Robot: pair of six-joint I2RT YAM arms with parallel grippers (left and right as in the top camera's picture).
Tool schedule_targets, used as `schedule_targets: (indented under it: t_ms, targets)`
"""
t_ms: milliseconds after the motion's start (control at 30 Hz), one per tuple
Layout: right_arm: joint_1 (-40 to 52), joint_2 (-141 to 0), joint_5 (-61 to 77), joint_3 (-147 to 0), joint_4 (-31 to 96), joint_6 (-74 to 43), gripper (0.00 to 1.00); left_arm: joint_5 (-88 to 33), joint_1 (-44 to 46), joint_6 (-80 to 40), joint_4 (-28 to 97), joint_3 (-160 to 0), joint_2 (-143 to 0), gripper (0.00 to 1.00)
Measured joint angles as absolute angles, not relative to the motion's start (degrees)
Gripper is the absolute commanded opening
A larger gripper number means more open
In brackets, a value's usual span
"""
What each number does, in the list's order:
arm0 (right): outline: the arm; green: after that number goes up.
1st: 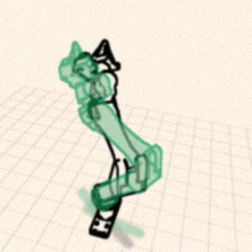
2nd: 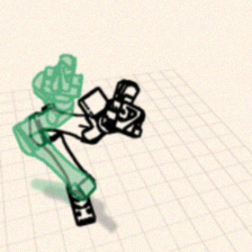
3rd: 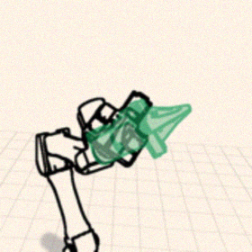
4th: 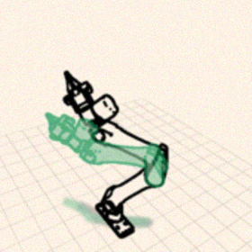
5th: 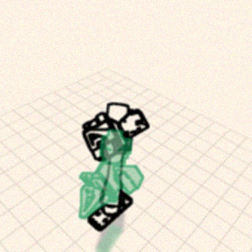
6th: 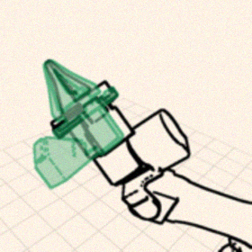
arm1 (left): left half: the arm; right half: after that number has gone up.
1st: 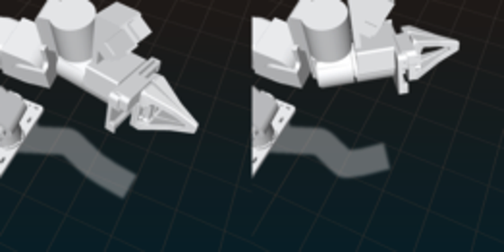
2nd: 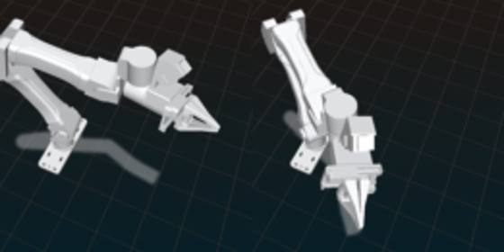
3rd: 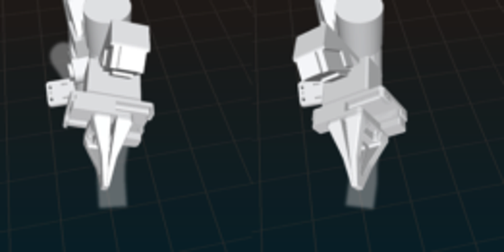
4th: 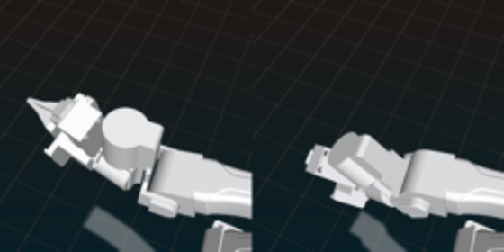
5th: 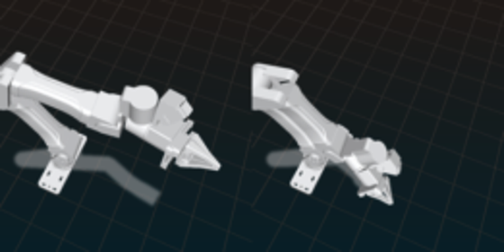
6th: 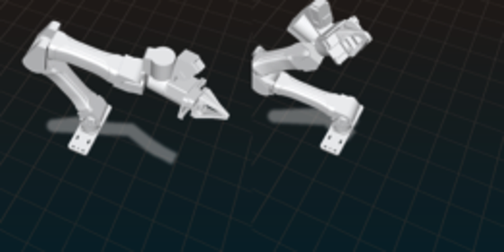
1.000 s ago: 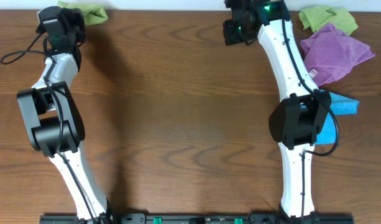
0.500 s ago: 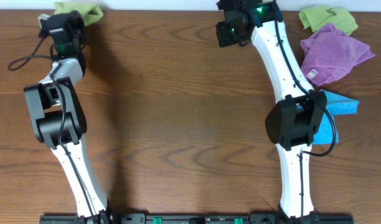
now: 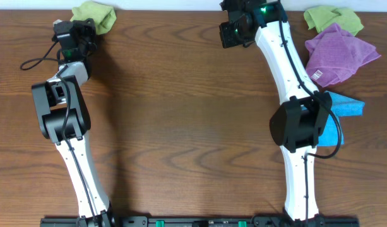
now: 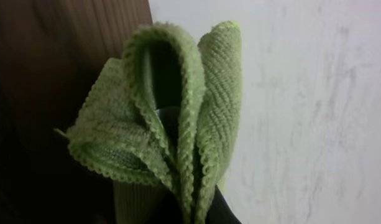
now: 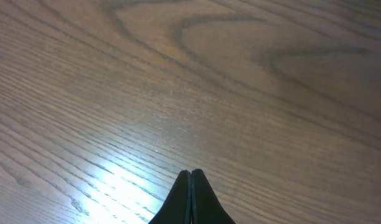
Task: Fold the cloth
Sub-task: 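Carry the green bundle to the table's far left with the left gripper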
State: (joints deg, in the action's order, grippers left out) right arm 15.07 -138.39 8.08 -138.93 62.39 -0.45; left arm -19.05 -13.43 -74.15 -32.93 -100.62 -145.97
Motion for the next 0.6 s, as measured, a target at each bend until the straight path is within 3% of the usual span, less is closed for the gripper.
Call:
schedule_targets:
  t_ms: [67,133,600]
  targets:
    - [15.1,-138.4,8.1,-138.9,62.4,-0.6,0.01,-19.6,-13.4,-74.3,-32.9,-100.6,-146.0,0.54]
    - [15.1,-138.4,8.1,-138.9,62.4,-0.8,0.01,-19.8,-13.4,-74.6,-32.9,-100.6,-146.0,0.98]
    - [15.1,-138.4,8.1,-138.9,62.4,-0.9,0.01,-25.0,-13.8,-76.3,-33.0,-100.6,-145.8,0.96]
